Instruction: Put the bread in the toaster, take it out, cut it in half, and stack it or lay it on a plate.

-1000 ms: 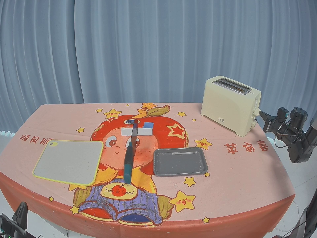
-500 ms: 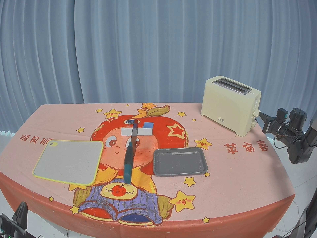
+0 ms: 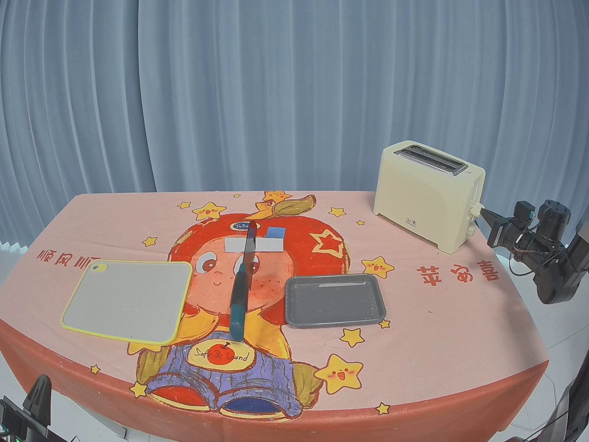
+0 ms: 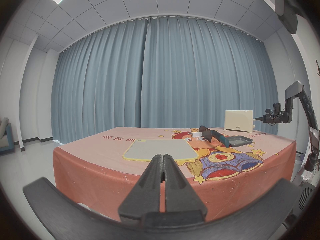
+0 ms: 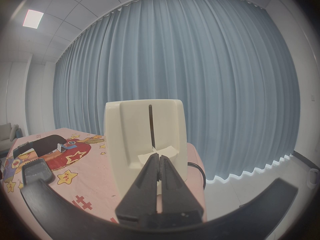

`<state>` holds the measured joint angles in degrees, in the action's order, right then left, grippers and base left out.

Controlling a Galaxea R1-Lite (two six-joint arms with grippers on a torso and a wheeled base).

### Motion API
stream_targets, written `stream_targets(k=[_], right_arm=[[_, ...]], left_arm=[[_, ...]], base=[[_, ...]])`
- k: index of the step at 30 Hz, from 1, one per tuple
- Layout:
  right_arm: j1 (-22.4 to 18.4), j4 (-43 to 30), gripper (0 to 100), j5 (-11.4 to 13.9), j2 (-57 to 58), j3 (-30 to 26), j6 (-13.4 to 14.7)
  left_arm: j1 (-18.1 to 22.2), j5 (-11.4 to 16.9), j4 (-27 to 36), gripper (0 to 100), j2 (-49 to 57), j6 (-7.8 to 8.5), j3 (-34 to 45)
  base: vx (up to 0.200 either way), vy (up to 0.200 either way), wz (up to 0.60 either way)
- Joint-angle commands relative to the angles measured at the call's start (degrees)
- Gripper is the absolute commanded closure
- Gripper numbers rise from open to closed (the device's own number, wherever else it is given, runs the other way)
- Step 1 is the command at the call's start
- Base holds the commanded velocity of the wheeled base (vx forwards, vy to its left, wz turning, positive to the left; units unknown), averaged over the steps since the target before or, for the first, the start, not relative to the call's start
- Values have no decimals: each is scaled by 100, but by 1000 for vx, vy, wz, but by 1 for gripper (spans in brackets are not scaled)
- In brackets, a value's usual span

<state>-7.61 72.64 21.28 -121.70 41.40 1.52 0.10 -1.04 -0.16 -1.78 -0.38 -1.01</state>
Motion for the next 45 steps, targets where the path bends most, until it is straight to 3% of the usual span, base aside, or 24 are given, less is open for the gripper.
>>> stream_targets(k=[1, 45], right_arm=[[40, 48, 100, -28, 102, 17, 6], [40, 110, 100, -63, 744, -106, -3]], left_arm=[[-1, -2, -2, 100, -7, 3, 101], [-1, -2, -2, 100, -7, -6, 101]], base=[[0, 0, 0], [0, 0, 0]])
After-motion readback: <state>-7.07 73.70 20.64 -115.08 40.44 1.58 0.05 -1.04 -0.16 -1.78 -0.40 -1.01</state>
